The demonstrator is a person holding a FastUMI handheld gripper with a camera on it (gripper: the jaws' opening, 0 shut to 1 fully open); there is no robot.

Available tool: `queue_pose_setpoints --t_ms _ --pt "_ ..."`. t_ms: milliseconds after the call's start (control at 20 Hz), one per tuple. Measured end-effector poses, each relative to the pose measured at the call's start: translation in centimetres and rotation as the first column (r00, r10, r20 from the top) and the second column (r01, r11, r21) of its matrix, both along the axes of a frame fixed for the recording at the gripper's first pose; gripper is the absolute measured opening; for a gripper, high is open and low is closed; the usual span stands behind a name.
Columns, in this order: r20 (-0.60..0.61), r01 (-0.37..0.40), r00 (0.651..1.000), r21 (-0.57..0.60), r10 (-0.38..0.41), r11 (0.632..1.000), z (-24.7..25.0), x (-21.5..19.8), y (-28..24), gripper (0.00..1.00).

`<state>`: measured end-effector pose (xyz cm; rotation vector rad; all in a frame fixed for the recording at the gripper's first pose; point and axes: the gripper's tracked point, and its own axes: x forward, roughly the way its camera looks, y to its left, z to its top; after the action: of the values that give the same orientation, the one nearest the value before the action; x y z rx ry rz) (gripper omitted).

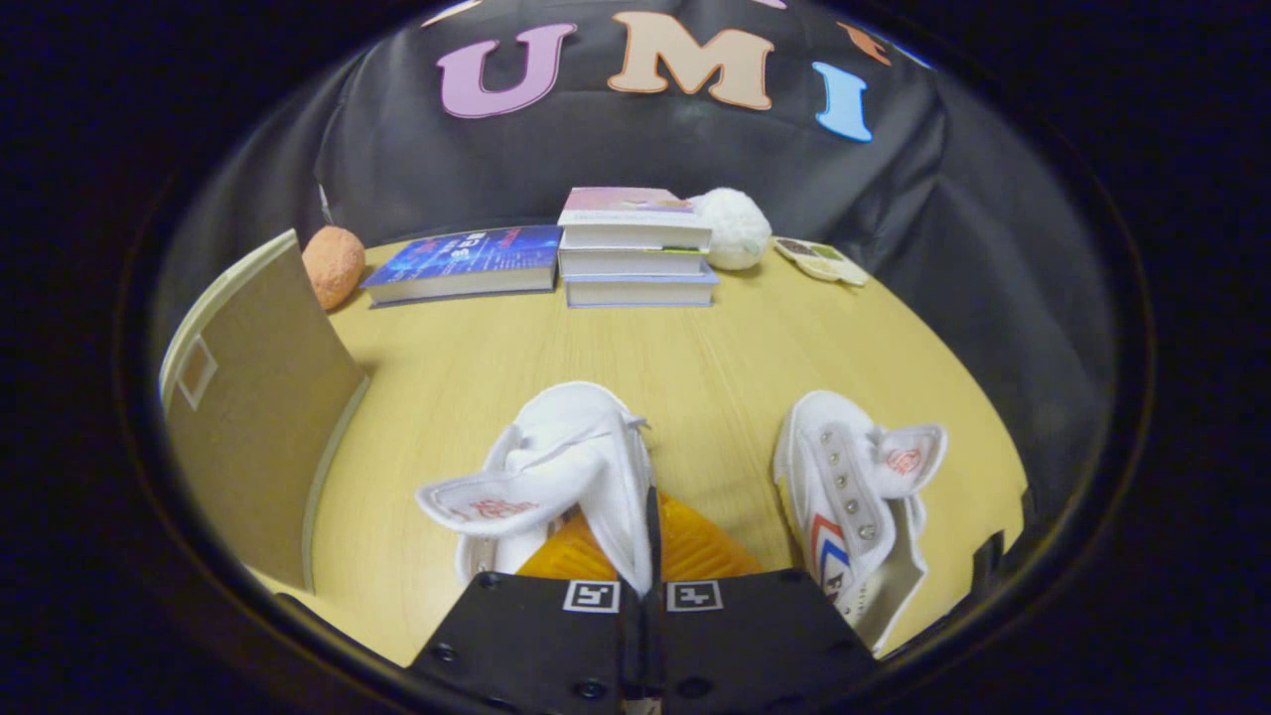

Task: Open the storage box then place both shoes into the box .Put the left shoe in first, then the right shoe, with the right side of both shoes facing outward in a uniform manner.

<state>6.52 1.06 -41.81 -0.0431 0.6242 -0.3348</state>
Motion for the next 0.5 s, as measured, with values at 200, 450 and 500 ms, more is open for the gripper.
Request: queue_pose_setpoints --t_ms 200,450,500 --pt "-0.011 0.041 0.999 -0.178 -0.044 0.983 4.9 -1.5 1.0 0.03" --pt "0.093 0.114 0.991 -0.262 -0.092 0.958 13.8 -1.6 4.6 0.03" --pt "0.113 0.124 0.989 -0.293 -0.094 0.948 15.9 -1.8 5.5 0.03"
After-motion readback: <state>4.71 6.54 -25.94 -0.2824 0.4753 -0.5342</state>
